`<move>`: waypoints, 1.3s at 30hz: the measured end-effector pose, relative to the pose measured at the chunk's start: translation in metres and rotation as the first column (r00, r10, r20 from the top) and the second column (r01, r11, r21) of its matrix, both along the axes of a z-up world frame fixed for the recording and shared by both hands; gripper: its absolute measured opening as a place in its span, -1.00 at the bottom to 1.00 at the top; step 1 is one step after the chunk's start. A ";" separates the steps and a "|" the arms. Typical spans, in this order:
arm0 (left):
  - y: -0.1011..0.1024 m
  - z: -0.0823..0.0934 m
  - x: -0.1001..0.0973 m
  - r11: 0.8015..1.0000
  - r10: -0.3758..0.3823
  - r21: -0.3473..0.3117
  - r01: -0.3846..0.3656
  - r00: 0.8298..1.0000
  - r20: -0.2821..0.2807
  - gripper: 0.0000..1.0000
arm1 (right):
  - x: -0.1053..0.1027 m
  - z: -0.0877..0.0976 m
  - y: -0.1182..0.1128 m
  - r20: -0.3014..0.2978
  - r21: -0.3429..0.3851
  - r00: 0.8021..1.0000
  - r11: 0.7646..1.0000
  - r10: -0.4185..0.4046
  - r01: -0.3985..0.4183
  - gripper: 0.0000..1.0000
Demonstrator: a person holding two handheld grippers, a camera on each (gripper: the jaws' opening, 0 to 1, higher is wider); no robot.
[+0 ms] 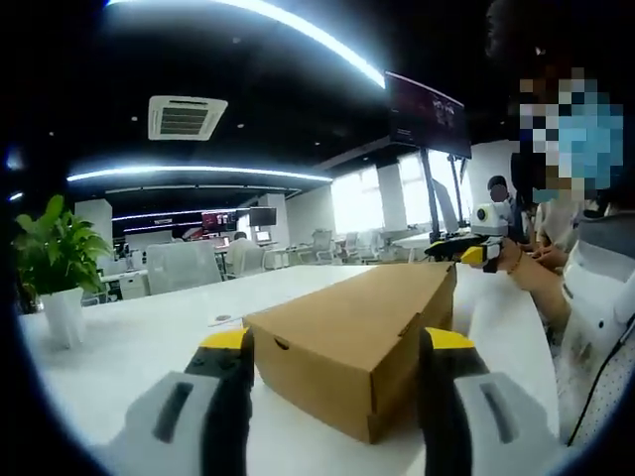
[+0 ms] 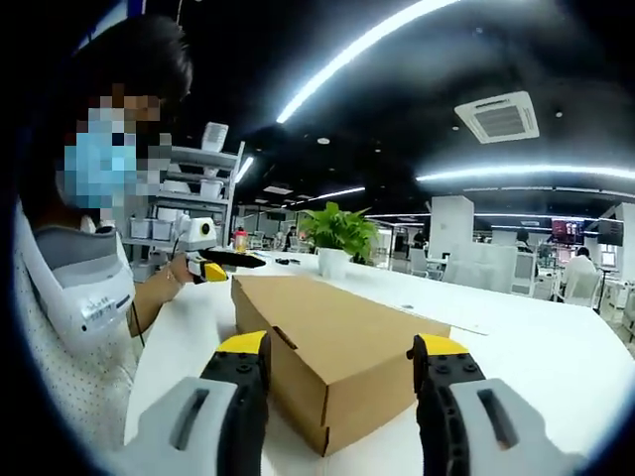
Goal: Operate the shoe box by opening the lid, removing the specified soft item, and placing it in the target area until the item is outside and the box remains undamaged.
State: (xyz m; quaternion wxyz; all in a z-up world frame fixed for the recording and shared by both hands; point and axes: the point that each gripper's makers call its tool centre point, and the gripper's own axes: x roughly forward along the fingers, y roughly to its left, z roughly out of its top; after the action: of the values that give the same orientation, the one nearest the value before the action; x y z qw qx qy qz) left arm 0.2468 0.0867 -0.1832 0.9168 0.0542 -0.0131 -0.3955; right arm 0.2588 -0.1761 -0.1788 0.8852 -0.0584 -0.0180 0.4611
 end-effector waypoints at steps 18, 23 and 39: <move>-0.007 -0.020 0.000 0.998 -0.024 0.057 0.028 0.997 -0.079 0.14 | 0.002 -0.023 0.004 -0.046 -0.105 0.999 0.995 -0.006 0.001 0.17; -0.008 -0.025 0.001 0.998 -0.026 0.062 0.032 0.994 -0.102 0.10 | 0.004 -0.027 0.003 -0.058 -0.119 0.998 0.993 -0.011 0.004 0.14; -0.009 -0.035 0.004 0.996 -0.039 0.073 0.050 0.988 -0.152 0.02 | 0.007 -0.034 0.001 -0.085 -0.131 0.996 0.991 -0.023 0.012 0.06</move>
State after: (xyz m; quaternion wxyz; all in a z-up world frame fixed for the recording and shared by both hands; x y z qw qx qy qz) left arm 0.2507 0.0781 -0.2180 0.9033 0.0591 0.0702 -0.4190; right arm 0.2661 -0.1749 -0.2125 0.8834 -0.0965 0.0510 0.4556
